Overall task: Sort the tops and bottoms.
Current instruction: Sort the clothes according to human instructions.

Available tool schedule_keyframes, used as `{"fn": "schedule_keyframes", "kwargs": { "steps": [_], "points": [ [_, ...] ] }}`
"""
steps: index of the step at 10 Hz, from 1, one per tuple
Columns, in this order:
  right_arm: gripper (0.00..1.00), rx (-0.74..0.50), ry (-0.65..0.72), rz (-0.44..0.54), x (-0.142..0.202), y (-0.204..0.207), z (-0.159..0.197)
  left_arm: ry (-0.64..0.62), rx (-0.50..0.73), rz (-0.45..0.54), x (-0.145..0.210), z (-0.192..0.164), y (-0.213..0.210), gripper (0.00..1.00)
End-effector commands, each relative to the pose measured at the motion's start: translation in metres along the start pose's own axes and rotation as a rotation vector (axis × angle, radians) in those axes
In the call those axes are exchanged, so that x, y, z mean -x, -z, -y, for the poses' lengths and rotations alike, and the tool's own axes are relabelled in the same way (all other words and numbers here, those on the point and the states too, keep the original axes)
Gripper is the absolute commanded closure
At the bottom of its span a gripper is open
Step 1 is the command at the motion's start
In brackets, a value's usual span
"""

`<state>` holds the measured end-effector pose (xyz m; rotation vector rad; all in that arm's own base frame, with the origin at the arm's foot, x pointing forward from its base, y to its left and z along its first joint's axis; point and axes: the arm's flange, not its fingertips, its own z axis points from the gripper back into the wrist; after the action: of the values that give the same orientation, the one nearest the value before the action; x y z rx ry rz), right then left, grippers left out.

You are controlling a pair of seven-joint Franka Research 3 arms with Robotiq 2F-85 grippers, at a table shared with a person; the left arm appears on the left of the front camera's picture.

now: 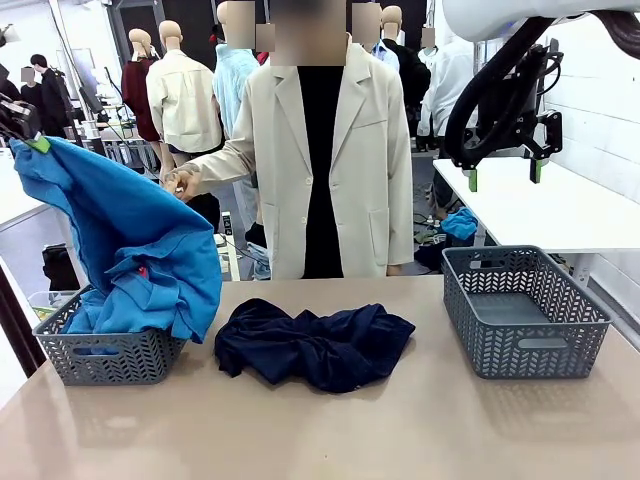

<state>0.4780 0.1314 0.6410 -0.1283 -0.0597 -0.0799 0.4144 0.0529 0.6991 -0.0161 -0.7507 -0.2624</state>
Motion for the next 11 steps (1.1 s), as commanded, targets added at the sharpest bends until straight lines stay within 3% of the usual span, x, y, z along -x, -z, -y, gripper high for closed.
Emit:
{"fn": "schedule_keyframes", "kwargs": {
  "steps": [1, 2, 6, 9, 11],
  "points": [
    [0.00, 0.009, -0.014, 0.000, -0.001, -0.001, 0.002, 0.076, -0.032, 0.005, -0.005, -0.001, 0.007, 1.00],
    [0.00, 0.009, -0.014, 0.000, -0.001, -0.001, 0.002, 0.064, -0.069, -0.076, -0.011, -0.017, 0.028, 1.00],
    [0.00, 0.009, -0.014, 0.000, -0.001, -0.001, 0.002, -0.040, 0.085, -0.330, -0.013, -0.072, 0.110, 1.00],
    [0.00, 0.009, -0.014, 0.000, -0.001, -0.001, 0.002, -0.053, 0.244, -0.506, 0.025, -0.054, 0.180, 1.00],
    [0.00, 0.009, -0.014, 0.000, -0.001, -0.001, 0.002, -0.113, 0.289, -0.563, 0.044, -0.050, 0.212, 1.00]
  ]
}}
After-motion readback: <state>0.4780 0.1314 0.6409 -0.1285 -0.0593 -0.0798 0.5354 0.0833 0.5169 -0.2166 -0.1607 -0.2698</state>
